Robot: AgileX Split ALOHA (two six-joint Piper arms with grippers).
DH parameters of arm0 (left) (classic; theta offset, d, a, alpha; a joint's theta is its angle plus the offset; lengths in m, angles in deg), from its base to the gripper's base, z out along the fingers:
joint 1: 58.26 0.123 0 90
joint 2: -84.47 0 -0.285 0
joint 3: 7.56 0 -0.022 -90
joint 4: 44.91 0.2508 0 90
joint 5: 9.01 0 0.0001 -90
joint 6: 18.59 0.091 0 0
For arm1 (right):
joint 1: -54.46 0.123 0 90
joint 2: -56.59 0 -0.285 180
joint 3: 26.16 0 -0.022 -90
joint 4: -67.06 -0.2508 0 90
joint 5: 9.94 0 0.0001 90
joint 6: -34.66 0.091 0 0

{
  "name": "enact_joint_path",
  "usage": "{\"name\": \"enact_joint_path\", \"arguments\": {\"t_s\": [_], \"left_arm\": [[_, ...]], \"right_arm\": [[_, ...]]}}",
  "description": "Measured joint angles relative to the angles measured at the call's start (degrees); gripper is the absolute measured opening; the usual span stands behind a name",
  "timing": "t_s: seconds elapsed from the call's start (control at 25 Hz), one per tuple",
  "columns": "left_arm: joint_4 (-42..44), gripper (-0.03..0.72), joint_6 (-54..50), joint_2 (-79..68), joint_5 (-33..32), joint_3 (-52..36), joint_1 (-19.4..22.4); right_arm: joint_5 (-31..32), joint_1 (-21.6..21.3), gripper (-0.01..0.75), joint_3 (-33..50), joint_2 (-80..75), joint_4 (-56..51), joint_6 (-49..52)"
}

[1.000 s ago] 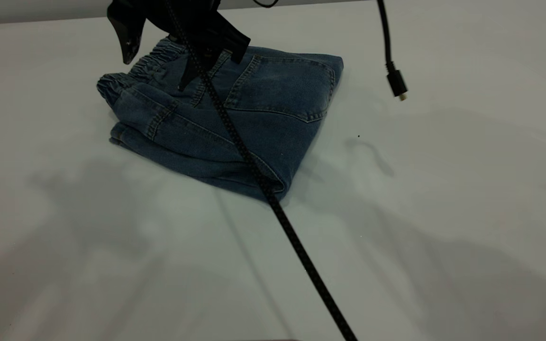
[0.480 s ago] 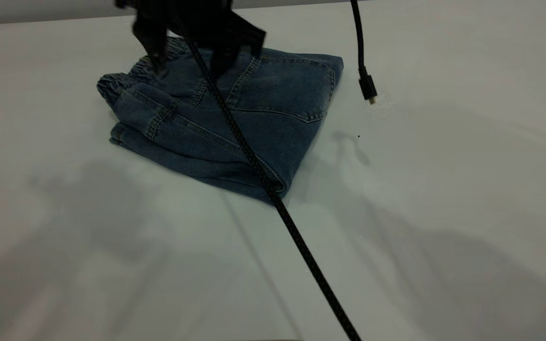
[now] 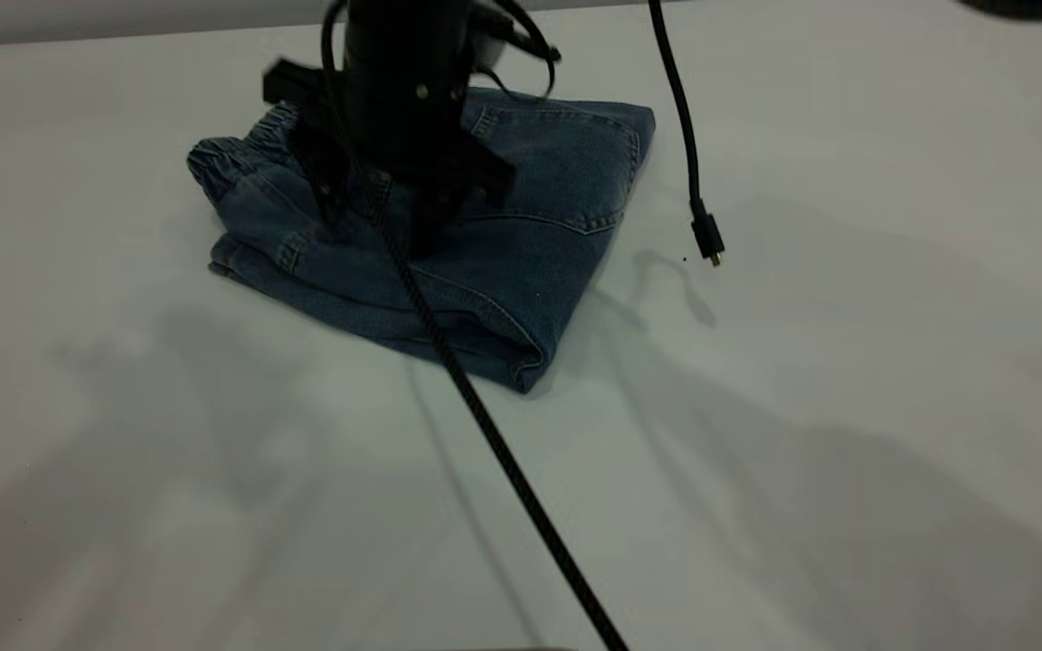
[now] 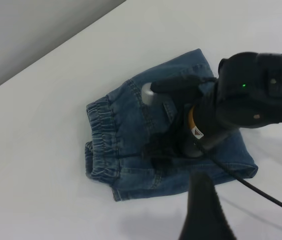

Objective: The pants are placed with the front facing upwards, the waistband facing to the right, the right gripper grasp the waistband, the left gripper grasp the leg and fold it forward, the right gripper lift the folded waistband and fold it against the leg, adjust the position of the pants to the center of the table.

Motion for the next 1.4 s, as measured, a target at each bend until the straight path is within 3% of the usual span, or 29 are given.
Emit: {"name": "enact_joint_path", "arguments": {"t_s": [0.32,1.0,1.4], "left_arm": [[0.0,0.41,0.0,0.0,-0.24,0.0,0.0],[0.0,0.41,0.05,0.0,-0.31,0.0,0.0],[0.05,0.41,0.05,0.0,-0.42,0.0,0.0]], "right_arm": [[1.62,0.0,0.48,-0.45,-0.62,-0.5,-1.67],[12.09,0.18,0.471,-0.68,-0.62,3.6,-20.89],[13.1,3.74,0.471,-0.68,-0.62,7.77,-32.98]]}}
